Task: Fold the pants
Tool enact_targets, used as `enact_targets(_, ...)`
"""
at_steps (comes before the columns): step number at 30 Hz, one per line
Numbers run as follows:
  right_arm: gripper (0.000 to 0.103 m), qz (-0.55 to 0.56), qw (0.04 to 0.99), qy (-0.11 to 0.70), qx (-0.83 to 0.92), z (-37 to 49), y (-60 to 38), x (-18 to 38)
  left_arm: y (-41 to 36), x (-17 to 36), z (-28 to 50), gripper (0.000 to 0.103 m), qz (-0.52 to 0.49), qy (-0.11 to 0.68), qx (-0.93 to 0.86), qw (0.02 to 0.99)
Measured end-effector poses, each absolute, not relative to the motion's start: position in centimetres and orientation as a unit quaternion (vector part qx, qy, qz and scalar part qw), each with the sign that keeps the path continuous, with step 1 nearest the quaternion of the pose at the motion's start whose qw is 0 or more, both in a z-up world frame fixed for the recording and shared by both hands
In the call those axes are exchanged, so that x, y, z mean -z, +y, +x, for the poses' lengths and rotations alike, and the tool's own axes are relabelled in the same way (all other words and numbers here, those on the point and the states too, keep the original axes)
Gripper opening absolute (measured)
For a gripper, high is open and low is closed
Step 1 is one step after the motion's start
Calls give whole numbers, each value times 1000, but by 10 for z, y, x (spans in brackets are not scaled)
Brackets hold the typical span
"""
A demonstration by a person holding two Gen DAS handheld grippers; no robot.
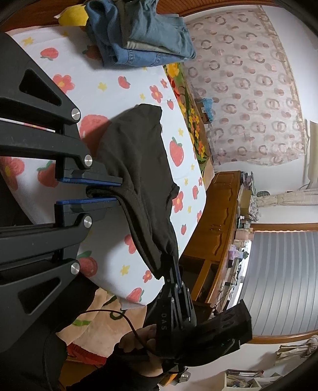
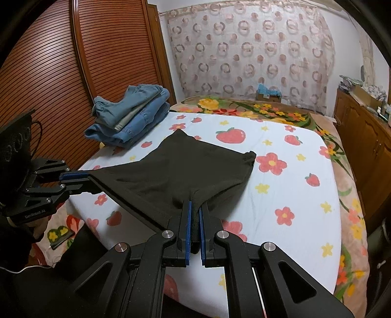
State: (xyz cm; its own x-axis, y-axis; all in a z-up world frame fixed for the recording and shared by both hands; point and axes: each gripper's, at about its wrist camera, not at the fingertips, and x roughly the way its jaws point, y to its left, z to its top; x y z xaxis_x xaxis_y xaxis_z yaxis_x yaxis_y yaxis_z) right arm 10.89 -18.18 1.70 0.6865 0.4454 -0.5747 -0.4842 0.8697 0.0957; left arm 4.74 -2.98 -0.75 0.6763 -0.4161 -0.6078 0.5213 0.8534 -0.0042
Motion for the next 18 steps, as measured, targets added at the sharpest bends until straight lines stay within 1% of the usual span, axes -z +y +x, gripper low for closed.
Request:
enact_targets(10,5,-28,919,299,-254,101,-180,-16,-27,16,36,10,75,311,259,911)
enact_targets(18,5,-28,925,298,-234,138,-176,-21,-31,10,54,10,88,307,243,916)
